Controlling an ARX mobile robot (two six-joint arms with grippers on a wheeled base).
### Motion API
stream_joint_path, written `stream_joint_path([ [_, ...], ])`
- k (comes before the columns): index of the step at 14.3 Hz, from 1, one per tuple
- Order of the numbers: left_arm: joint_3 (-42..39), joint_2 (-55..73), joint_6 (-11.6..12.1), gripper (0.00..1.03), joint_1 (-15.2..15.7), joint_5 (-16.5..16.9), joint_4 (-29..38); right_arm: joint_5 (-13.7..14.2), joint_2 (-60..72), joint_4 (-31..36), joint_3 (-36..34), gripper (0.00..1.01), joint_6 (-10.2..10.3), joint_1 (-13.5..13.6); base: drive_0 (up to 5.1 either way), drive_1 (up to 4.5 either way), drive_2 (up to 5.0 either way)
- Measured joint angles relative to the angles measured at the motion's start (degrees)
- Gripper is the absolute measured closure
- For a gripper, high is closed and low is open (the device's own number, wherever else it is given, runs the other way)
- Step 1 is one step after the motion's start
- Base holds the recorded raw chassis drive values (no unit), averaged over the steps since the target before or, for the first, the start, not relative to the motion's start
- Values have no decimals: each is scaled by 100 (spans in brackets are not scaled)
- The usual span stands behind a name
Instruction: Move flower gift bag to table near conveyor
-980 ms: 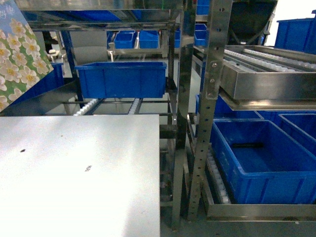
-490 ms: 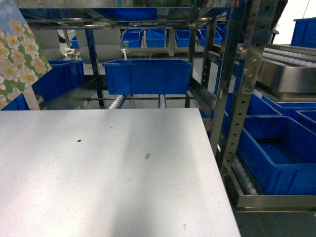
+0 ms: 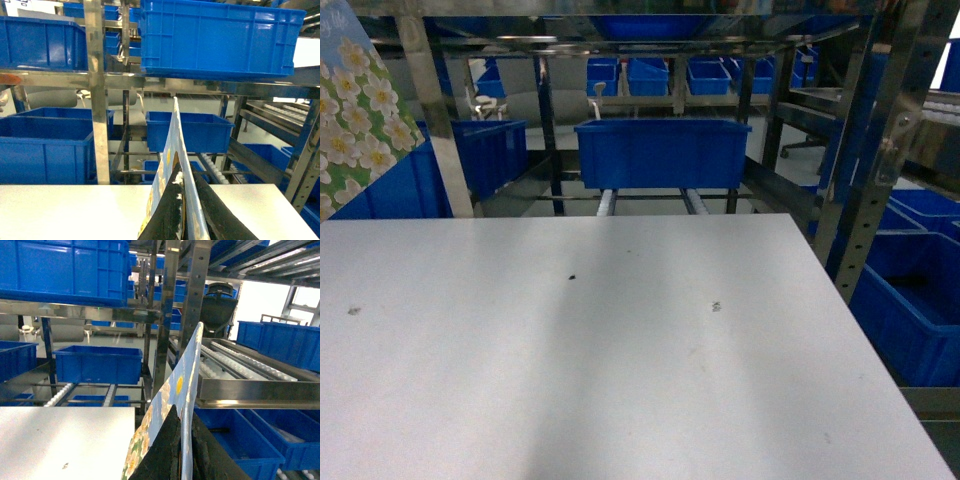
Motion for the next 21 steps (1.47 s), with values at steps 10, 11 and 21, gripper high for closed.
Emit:
stream_joint_path([
  [10, 0, 0, 0, 101, 0, -2, 4, 0, -4, 4, 0, 98, 2, 0, -486, 282, 219],
  [11, 0, 0, 0, 101, 0, -2, -9, 0, 0, -2, 2, 98, 0, 0, -463, 371, 149],
  [21, 0, -7, 0, 101, 15, -26, 0, -9, -2, 13, 0, 98, 0, 0, -269, 407, -157],
])
